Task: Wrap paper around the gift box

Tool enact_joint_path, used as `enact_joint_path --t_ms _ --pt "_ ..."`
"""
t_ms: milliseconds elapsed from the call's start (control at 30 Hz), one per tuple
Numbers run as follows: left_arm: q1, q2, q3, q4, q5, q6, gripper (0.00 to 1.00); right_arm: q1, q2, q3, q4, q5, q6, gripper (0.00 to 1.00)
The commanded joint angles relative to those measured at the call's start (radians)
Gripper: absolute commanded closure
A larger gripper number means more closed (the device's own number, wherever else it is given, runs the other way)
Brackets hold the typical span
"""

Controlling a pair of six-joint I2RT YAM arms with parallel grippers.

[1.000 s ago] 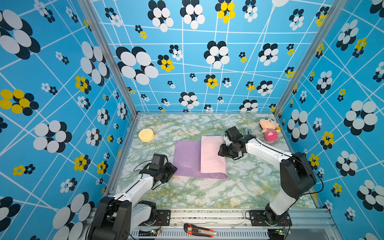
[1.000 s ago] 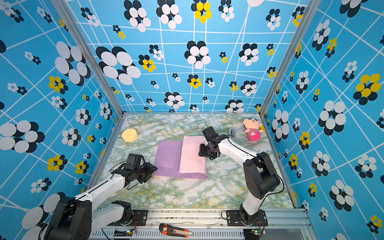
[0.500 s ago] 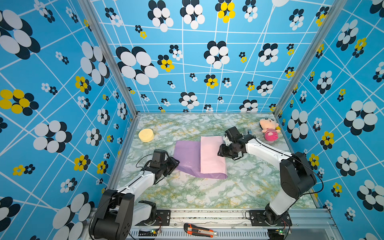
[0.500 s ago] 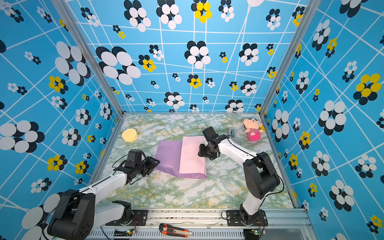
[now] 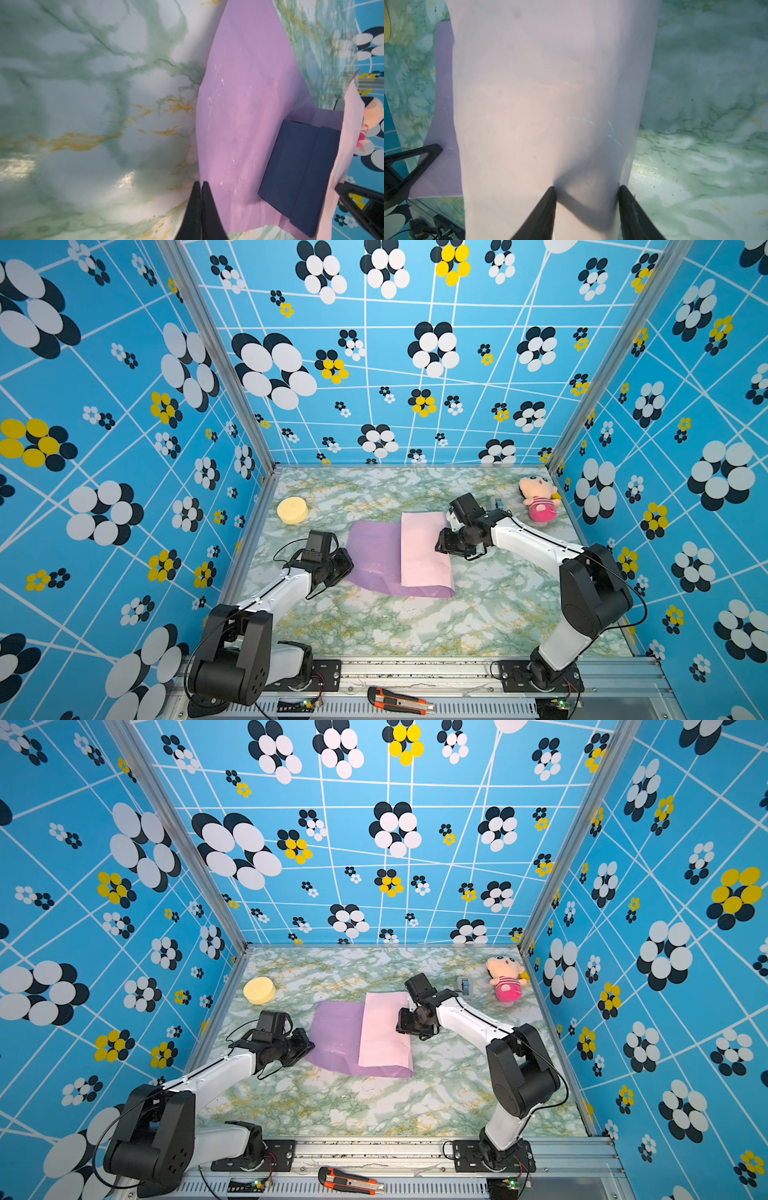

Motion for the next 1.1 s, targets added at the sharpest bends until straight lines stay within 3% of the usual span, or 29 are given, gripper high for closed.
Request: enact_joint_path --t_ms 0,367,500,900,1067 --pt "-0.044 -0.037 0.078 -0.067 -0.020 0.092 1.00 0.007 0.011 -0.021 -0.010 -0.007 -0.025 0.49" --pt "-0.314 0.023 0.333 -0.156 -0.071 0.341 1.00 0.004 0.012 -0.018 -0.023 0.005 -0.026 0.50" --pt "-0.387 0.066 0.402 -0.149 -0.038 0.425 1.00 0.001 0.014 -0.014 -0.024 -0.001 -0.023 0.50" --pt "-0.546 0.281 0.562 -0.115 0.122 0.583 1.00 -0.002 0.002 -0.024 0.007 -0.047 0.031 0.53" --pt "-0.566 0.359 0.587 -0.081 0.153 0.595 1.00 -0.008 -0.006 -0.049 0.041 -0.069 0.056 0.55"
